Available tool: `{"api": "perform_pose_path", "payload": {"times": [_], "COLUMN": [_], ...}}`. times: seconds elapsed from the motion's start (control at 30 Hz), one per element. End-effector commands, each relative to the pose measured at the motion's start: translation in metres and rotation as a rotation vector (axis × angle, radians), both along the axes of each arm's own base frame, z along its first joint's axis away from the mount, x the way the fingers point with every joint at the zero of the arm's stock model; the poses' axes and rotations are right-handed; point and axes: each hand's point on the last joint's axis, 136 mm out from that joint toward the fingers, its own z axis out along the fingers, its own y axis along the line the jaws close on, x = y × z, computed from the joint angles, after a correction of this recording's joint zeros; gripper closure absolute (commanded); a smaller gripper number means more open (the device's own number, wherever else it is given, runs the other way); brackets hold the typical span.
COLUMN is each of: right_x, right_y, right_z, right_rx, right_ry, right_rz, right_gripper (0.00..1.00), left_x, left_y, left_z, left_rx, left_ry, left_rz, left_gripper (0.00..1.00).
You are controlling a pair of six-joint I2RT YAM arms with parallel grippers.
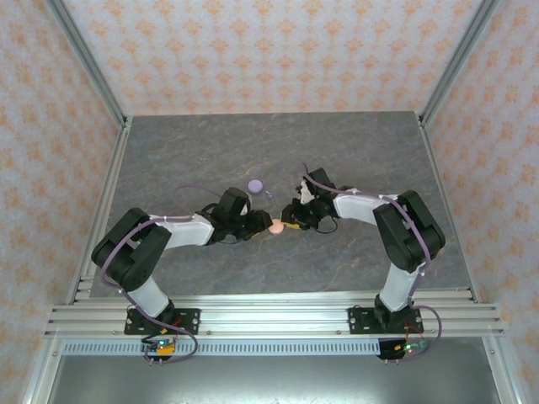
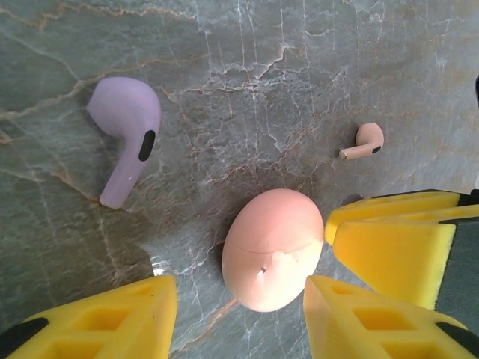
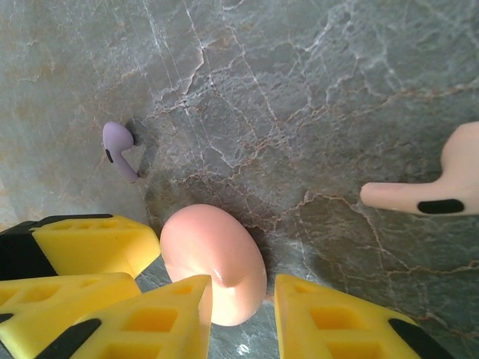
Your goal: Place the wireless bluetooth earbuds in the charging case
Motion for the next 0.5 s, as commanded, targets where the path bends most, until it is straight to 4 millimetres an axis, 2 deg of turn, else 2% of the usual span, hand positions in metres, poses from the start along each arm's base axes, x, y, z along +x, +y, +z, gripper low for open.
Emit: {"api": "perform_pose_path", "payload": {"times": [0.0,0.47], "right_x": [0.010,0.003], "right_y": [0.007,0.003], "right_z": [0.005,-0.009], "right_rx": [0.016,0.002], "right_ry": [-0.024,0.010], "right_rz": [-0.005,-0.010], "right_gripper": [0.71,0.74], "left_x": [-0.005,-0.007], "left_y": [-0.005,-0.016], "left_z": [-0.003,-0.013], "left_rx": [-0.018,-0.037], "left_ry": [0.006,0.029], "left_rz": [-0.014,-0.043], "left_gripper": [0.51,0.52]}}
